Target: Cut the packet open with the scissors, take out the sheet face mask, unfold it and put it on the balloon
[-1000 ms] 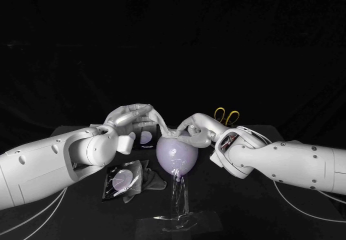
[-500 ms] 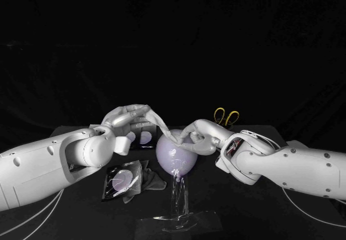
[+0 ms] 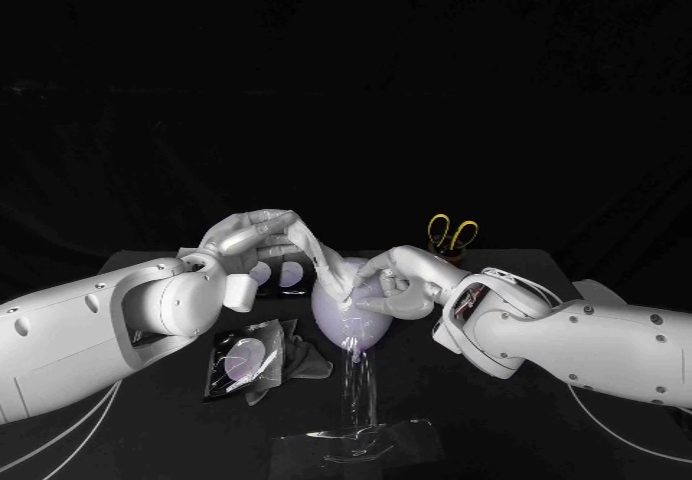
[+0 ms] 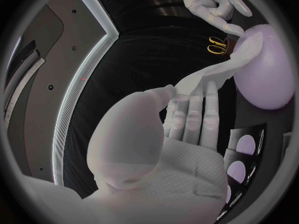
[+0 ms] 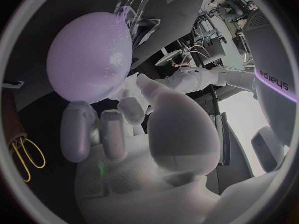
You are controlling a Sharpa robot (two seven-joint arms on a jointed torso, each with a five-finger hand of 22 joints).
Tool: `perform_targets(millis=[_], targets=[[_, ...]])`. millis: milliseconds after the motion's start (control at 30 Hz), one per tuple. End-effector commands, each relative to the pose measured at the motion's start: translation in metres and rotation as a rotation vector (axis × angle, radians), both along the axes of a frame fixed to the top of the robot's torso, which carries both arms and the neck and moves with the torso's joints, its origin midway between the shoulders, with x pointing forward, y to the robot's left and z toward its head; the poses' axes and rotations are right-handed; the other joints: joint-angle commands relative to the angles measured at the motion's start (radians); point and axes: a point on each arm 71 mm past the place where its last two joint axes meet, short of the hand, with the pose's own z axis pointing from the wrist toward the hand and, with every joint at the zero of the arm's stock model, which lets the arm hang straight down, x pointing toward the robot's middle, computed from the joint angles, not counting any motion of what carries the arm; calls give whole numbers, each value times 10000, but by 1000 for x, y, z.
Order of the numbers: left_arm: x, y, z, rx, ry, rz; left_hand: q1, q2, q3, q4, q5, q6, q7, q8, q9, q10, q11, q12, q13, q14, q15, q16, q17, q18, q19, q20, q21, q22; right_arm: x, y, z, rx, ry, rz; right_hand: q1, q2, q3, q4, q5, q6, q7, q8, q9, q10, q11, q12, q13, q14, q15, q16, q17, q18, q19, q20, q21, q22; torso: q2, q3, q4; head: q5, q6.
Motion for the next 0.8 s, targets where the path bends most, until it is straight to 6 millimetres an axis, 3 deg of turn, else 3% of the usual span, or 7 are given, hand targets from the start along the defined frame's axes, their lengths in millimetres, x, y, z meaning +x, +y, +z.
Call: perform_targets(millis=[33,167,300,367,600,800], targets=[[-2,-3,2,-122,-54,-248,85,-19,66,-10,55,25,1,42,539,-20,-23,57,15,-3,-41,-58,12,144,-89,-3,-50,14,-3,0,0,115,76,169,40,-134,-153,41,-11,-80,26,-94,-37,-112,26,-86,-52,674,93,-65,1574,-8,-5,114,-61,1890,-2,3,-7,0,-10],[-4,-2,3,-128,-13,-295,88,-23,73,-16,56,23,3,43,542,-22,-23,57,15,-5,-42,-61,13,147,-84,-6,-48,17,-2,-4,1,399,57,-60,29,-115,-230,107,-10,-67,33,-114,-51,-119,37,-72,-49,667,106,-68,1570,-7,0,142,-45,1895,-6,6,-4,-9,-16],[-5,0,2,-95,39,-282,90,-24,77,-19,56,23,3,43,544,-24,-22,57,14,-6,-42,-63,14,149,-81,-7,-46,18,0,-9,2,740,16,-334,169,163,-224,220,7,94,19,-95,-68,4,18,149,63,709,95,18,1675,-37,108,184,169,1957,-3,9,4,-2,-25],[-5,1,2,-56,64,-256,90,-24,77,-19,56,23,3,43,544,-24,-22,57,14,-6,-42,-63,14,149,-81,-7,-46,18,1,-12,3,950,5,-515,295,577,-74,357,18,299,-21,-59,-90,149,-21,370,172,770,63,128,1810,-72,231,197,400,2023,-1,8,5,9,-27],[-4,2,0,46,118,-182,91,-26,79,-21,56,22,4,43,545,-25,-22,57,14,-7,-42,-63,14,150,-78,-8,-44,19,19,-18,13,1138,-266,-982,885,1306,491,273,4,639,-168,-26,-146,706,-152,1397,784,917,-48,423,2192,-197,554,141,1037,2203,1,3,-3,15,-36],[0,3,-1,124,107,-49,90,-28,82,-23,55,22,5,43,547,-26,-21,57,14,-7,-42,-65,15,151,-73,-10,-42,21,39,-13,17,739,-132,-1161,1159,1382,795,15,4,704,-179,-45,-165,938,-173,1883,1095,968,-79,538,2346,-232,635,97,1201,2246,13,5,3,4,-38]])
